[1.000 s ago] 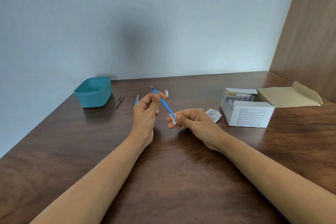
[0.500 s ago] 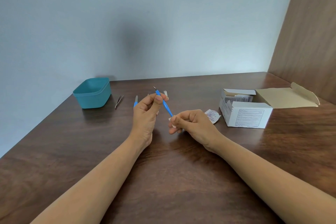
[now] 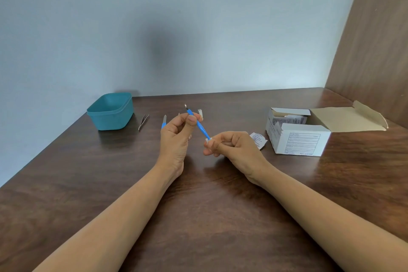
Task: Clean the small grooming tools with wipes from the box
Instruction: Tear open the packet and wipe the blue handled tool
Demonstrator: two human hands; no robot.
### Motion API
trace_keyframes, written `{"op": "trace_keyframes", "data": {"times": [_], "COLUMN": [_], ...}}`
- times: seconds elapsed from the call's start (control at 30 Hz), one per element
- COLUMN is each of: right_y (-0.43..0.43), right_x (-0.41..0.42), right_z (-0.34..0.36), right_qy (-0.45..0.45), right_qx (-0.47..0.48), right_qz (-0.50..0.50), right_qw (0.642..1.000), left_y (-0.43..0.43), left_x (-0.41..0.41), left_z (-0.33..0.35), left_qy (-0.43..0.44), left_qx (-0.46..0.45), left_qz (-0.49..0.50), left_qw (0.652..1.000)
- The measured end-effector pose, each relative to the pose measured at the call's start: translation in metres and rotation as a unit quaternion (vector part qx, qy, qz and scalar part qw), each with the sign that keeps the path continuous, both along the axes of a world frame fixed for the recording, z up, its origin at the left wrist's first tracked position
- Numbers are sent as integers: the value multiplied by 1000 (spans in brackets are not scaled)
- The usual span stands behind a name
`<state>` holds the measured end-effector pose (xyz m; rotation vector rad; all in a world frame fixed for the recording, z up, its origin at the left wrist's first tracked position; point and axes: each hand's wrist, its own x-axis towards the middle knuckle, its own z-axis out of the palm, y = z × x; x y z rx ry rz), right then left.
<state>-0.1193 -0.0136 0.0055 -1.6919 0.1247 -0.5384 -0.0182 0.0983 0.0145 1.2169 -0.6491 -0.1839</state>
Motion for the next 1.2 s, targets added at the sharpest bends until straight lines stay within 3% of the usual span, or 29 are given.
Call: {"op": "trace_keyframes", "data": {"times": [0.23,1.2], "right_y": [1,-2], "right_x": [-2,4], "right_z": [4,-2], "right_qy": [10,21], "right_qx": [1,-40], "right_qz": [36,-71], "right_qw": [999,996], "left_y": [-1,-4], "left_x": [0,2], "left_z": [-1,0], "left_qy": [-1,27], "left_qx": [13,-24], "left_qz": [-7,3], "left_qw": [1000,999]}}
